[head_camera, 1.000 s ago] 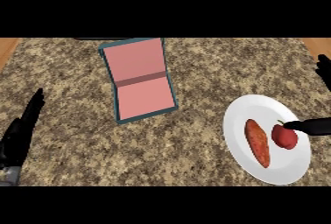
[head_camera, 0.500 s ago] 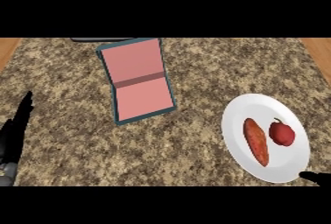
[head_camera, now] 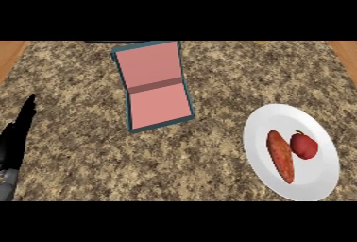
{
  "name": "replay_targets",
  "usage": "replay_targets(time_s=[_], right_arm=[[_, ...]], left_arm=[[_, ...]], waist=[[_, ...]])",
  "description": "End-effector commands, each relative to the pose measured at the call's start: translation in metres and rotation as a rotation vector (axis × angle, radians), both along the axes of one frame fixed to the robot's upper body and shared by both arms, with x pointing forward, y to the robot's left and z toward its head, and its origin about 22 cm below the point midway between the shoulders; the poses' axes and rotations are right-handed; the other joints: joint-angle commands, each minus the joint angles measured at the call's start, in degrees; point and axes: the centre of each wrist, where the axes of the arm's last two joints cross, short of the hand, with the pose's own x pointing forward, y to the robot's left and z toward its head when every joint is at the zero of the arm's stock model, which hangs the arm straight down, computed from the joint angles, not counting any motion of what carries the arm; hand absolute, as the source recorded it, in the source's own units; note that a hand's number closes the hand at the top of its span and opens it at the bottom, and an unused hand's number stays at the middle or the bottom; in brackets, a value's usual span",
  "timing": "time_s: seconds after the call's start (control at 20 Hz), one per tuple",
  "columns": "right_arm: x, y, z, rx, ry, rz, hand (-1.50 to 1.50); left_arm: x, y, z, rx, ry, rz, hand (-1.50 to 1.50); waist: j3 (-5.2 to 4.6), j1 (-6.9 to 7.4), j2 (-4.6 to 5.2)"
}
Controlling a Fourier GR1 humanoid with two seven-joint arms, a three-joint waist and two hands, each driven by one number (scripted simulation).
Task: Pick the bell pepper from the plate and place it in the cardboard box
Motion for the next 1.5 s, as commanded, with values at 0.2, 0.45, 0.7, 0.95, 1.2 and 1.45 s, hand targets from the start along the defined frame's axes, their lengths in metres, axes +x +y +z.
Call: replay_targets(time_s=[0.2,0.45,0.7,0.95,1.2,1.45], right_arm=[[0.036,0.030,0.046,-0.258,0.307,0.000,-1.50],[0.071,0.069,0.034,-0.287,0.425,0.026,-1.50],[0.098,0.084,0.037,-0.351,0.466,-0.009,-1.50],[0.083,0.084,0.024,-0.332,0.468,0.005,-1.50],[0.094,0.103,0.018,-0.337,0.472,0.018,-1.50],[0.081,0.101,0.027,-0.301,0.465,0.047,-1.50]], left_arm=[[-0.002,-0.007,-0.001,0.000,-0.004,-0.006,0.00],[0.002,-0.005,0.000,0.007,0.005,-0.010,0.00],[0.009,-0.010,0.009,0.016,-0.008,-0.016,0.00],[0.008,-0.001,-0.015,0.012,0.002,0.011,0.00],[0.011,-0.018,-0.015,0.007,0.010,0.002,0.00],[0.015,-0.002,0.005,0.000,0.012,0.004,0.00]], waist=[[-0.03,0.77,-0.06],[0.06,0.98,0.06],[0.09,0.80,0.06],[0.06,-0.07,-0.05],[0.07,-0.02,-0.03],[0.06,-0.17,-0.08]])
